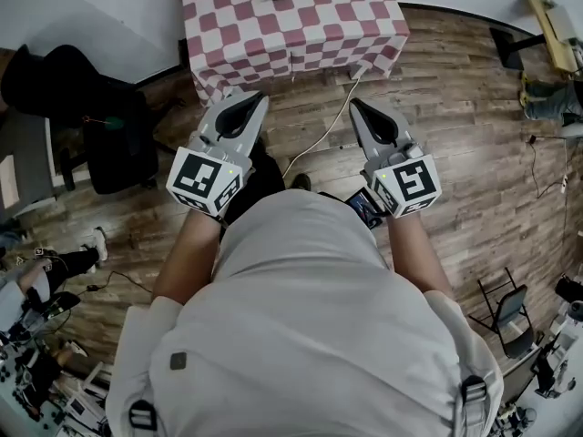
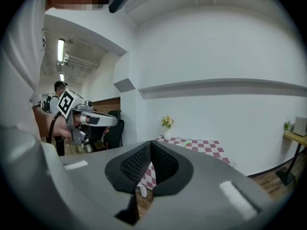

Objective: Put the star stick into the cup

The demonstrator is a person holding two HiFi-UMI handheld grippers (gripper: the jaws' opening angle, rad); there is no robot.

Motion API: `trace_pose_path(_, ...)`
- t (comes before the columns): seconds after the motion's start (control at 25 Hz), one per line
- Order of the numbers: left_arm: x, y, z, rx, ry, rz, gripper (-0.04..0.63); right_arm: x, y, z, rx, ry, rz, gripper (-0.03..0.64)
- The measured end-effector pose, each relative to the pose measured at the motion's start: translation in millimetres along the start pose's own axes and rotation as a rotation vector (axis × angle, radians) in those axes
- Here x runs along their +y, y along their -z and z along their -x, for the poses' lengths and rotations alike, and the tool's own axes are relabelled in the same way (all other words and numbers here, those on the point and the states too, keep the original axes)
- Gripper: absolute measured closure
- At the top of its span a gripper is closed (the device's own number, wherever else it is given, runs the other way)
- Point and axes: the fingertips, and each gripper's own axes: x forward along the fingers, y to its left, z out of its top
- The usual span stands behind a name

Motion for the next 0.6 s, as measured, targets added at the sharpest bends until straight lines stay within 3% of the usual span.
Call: trace_pose_path(0.6,-15,-3,33,-0.015,-0.065,-0.008,0.592,23,-4,20,-0.03,-0.05,0.013,0.607)
